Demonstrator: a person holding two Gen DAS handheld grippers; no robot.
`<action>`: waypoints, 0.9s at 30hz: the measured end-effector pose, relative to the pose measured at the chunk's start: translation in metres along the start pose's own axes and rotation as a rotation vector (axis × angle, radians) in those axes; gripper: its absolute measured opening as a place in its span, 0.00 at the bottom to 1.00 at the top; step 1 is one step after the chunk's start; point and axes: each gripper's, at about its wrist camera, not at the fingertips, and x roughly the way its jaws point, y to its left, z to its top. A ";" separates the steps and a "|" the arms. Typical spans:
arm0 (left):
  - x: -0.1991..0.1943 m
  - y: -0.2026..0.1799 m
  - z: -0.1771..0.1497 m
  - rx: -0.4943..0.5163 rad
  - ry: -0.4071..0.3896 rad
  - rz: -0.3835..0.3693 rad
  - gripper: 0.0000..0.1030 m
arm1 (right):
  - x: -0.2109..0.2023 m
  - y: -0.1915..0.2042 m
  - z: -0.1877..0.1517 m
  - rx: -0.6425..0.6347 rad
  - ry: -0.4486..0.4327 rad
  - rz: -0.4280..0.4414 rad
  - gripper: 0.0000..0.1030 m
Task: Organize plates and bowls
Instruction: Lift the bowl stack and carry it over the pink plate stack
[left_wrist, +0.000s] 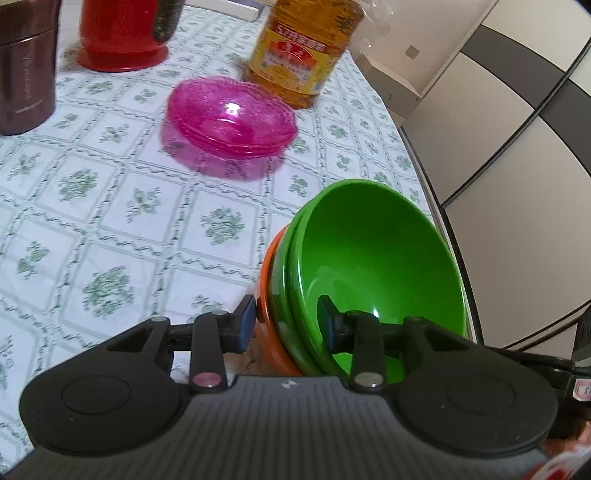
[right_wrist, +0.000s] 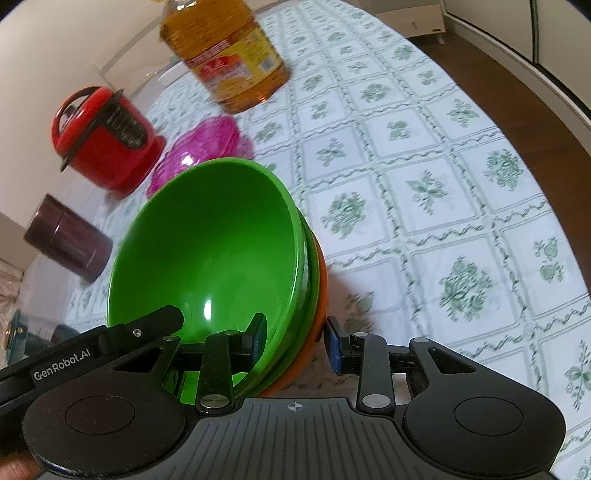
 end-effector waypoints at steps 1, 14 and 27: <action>-0.004 0.003 -0.001 -0.004 -0.004 0.002 0.31 | 0.000 0.003 -0.002 -0.004 0.002 0.004 0.33; -0.037 0.037 -0.010 -0.048 -0.043 0.013 0.30 | 0.000 0.042 -0.020 -0.070 0.007 0.018 0.33; -0.046 0.066 0.005 -0.095 -0.062 0.012 0.30 | 0.014 0.073 -0.017 -0.119 0.020 0.027 0.33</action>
